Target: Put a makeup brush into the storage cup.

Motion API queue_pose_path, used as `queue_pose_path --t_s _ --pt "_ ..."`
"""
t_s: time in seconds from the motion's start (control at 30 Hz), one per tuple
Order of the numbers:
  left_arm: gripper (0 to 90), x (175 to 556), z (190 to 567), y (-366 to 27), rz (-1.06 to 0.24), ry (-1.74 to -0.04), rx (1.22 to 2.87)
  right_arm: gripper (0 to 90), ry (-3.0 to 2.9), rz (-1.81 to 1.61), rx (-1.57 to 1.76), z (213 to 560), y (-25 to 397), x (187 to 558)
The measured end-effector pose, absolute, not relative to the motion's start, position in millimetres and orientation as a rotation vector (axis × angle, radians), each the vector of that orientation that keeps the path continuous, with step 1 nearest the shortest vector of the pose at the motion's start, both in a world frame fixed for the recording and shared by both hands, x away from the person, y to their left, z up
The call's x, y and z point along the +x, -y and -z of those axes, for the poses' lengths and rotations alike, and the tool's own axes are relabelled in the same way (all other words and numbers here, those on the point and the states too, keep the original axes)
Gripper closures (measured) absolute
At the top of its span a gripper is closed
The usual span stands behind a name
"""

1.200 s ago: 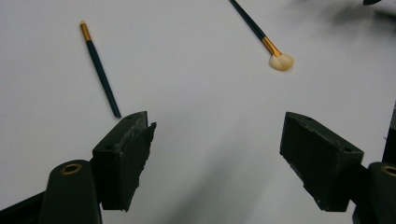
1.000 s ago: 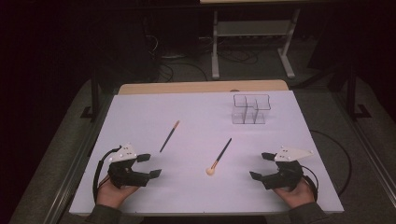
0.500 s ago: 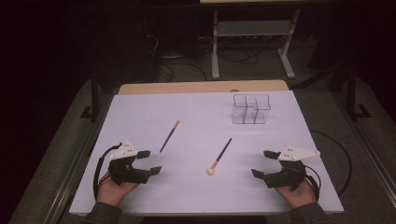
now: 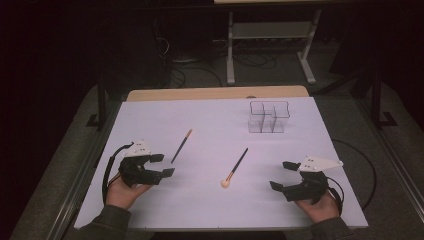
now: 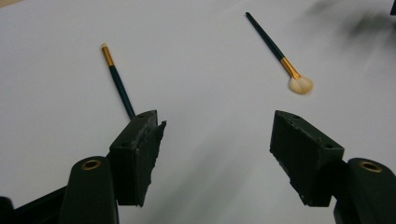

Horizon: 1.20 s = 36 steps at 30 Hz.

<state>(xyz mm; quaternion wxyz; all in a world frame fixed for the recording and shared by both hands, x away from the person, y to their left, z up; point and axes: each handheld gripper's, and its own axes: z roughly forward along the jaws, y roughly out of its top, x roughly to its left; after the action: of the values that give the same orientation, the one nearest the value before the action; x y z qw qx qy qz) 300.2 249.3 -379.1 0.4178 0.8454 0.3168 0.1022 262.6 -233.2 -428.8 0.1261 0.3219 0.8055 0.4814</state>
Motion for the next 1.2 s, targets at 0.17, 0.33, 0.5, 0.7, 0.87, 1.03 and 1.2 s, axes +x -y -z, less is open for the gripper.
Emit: queue_pose_path --t_s 0.17,0.33,0.5,0.7,0.87,1.03,1.2 --pt "33.8 316.3 374.8 -240.5 -0.218 -0.814 2.140 14.2 -2.345 -1.407 0.943 428.2 234.0 262.8" --pt "35.1 334.1 370.9 -230.7 -0.211 -0.823 2.193 14.0 -2.345 -1.410 0.948 427.9 235.0 263.3" --pt "34.8 352.3 369.6 -225.1 -0.215 -0.847 2.219 14.0 -2.343 -1.411 0.953 426.8 235.8 263.6" --pt "35.9 371.6 370.5 -217.1 -0.222 -0.881 2.277 14.0 -2.345 -1.407 0.958 427.0 236.7 263.6" --pt "38.9 386.4 373.7 -210.8 -0.221 -0.893 2.320 14.0 -2.346 -1.405 0.947 426.0 236.4 263.1" --pt "40.5 398.6 379.0 -211.3 -0.198 -0.934 2.302 14.0 -2.346 -1.409 0.948 425.6 236.6 263.2" --pt "41.4 409.3 386.0 -209.1 -0.197 -0.962 2.334 14.1 -2.351 -1.405 0.945 425.7 235.9 263.5"
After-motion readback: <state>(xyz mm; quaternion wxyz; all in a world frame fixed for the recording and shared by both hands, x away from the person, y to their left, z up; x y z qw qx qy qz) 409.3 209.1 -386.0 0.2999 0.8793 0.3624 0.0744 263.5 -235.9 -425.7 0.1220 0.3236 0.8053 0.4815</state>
